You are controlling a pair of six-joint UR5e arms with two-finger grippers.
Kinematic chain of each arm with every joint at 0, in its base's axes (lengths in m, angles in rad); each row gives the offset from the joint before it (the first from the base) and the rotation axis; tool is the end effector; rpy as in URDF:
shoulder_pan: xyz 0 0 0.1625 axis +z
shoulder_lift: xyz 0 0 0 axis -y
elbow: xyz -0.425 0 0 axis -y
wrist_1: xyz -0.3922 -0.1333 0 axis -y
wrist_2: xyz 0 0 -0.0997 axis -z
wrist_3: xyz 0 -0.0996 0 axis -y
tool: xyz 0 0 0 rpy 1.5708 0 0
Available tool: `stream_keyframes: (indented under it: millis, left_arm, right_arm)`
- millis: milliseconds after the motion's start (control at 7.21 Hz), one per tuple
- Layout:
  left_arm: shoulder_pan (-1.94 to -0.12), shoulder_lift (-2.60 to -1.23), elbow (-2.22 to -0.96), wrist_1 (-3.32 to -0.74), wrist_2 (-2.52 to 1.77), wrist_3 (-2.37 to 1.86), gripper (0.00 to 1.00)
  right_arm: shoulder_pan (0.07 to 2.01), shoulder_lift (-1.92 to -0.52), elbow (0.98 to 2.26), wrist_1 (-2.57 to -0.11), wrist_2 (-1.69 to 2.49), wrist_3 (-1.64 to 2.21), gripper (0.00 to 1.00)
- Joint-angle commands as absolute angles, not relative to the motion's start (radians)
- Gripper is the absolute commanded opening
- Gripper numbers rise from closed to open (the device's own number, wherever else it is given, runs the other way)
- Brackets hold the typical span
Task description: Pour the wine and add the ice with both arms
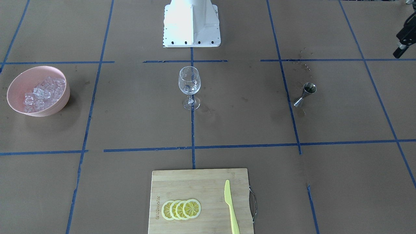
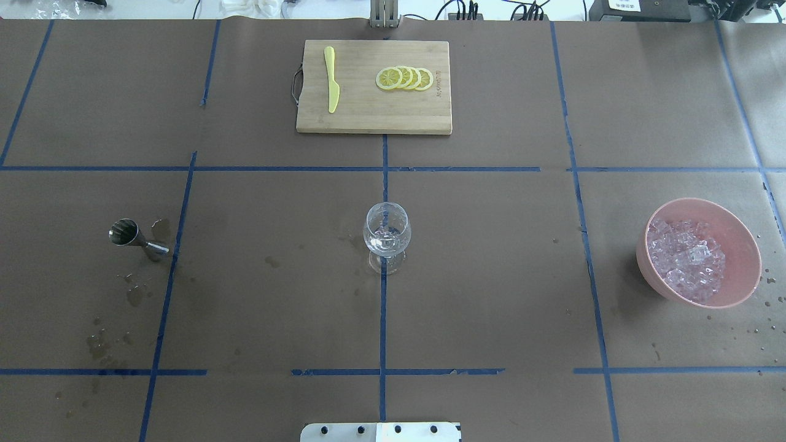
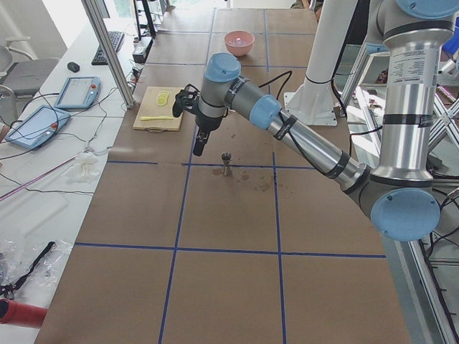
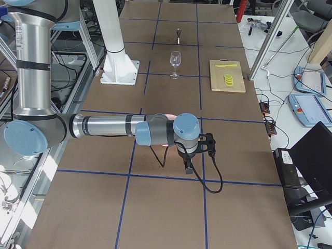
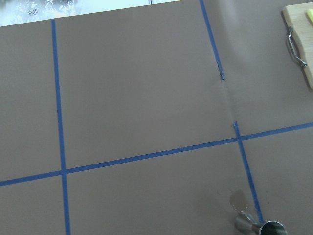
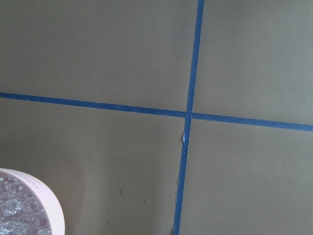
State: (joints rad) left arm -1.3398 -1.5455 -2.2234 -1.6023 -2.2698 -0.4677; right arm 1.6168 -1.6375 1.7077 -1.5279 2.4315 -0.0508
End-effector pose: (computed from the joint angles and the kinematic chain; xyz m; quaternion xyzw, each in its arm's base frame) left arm 0.0316 -0.4367 0.3564 0.1747 0.4085 0.0050 0.8959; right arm 0.0793 -0.4661 0.6123 0.0715 -0.4136 -0.0258 0.9073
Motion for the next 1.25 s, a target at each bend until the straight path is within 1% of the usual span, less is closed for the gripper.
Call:
stream_keyframes:
  millis: [0,139,277,416,693,971,1109]
  left_arm:
    - [-1.118,-1.382,-2.295,-1.931,-2.108,-0.807,1.0]
    - [-1.007,-1.282,-2.293,-2.127,-2.006,-0.936,1.0]
    - [-0.911,-1.217,-2.295,-2.248,-1.902,-1.034,1.0]
    - [-0.84,-1.185,-2.295,-2.294,-1.817,-1.087,1.0]
    - [-0.645,-1.157,-2.301,-2.302,-1.581,-1.211,1.0]
    - [-0.383,-1.129,-2.296,-2.296,-1.295,-1.406,1.0]
    - [-0.268,-1.124,-2.295,-2.248,-1.144,-1.498,1.0]
  right_arm:
    - [1.615,-1.649,1.707,-1.523,2.428,-0.052,1.0]
    - [1.615,-1.649,1.707,-1.523,2.43,-0.049,1.0]
    - [1.615,-1.648,1.709,-1.523,2.431,-0.046,1.0]
    - [1.615,-1.646,1.712,-1.525,2.434,-0.04,1.0]
    - [1.615,-1.644,1.716,-1.526,2.439,0.023,1.0]
    - [1.614,-1.638,1.717,-1.526,2.438,0.026,1.0]
    - [1.614,-1.637,1.717,-1.526,2.437,0.028,1.0]
